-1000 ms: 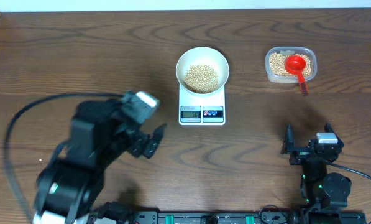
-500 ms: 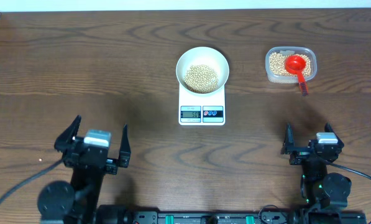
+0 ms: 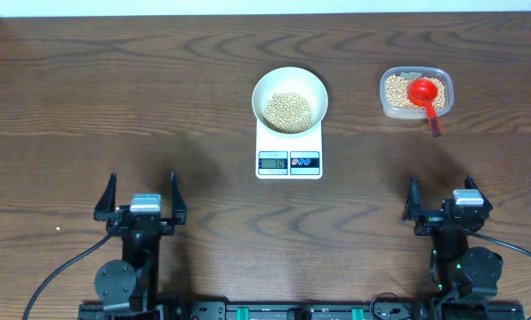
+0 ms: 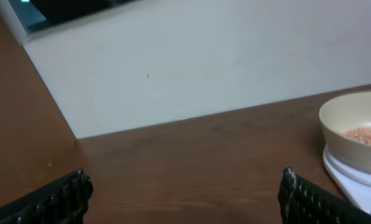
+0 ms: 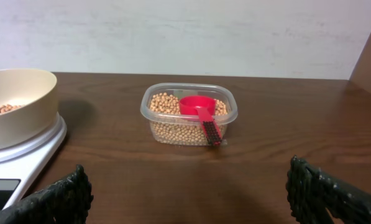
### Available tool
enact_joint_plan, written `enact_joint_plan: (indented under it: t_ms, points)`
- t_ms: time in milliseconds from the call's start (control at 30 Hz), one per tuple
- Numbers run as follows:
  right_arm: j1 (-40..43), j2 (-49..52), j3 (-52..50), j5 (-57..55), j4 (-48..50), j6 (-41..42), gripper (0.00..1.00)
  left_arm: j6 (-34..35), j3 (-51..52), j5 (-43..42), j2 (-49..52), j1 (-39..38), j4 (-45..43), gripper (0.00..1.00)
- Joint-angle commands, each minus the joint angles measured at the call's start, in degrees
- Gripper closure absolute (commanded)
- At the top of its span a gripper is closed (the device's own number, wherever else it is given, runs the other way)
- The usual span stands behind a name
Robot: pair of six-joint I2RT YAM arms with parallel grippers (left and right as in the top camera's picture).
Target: Scoop item into bowl and weigh 50g on scale
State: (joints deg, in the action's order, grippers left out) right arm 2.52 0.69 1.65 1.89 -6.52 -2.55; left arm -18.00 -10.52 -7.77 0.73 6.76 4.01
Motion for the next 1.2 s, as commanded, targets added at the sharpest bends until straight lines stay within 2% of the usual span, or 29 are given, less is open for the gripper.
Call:
enact_joint_plan:
  t_ms: [0, 400, 500, 1167]
  points:
    - [-0.3, -0.4, -0.3, 0.0, 0.1, 0.3, 0.01, 0.8, 3.2, 1.0, -0.6, 0.3, -2.5, 0.02]
    - [-0.3, -0.4, -0.3, 0.0, 0.1, 0.3, 0.01, 0.7, 10.4, 0.9, -0.6, 0.3, -3.0, 0.02]
    - [-0.3, -0.4, -0.3, 0.0, 0.0, 0.3, 0.01, 0.8, 10.3, 0.8, -0.6, 0.3, -0.5, 0.02]
    - [-0.3, -0.4, -0.3, 0.0, 0.1, 0.3, 0.01, 0.7, 10.3, 1.0, -0.5, 0.3, -0.5, 0.02]
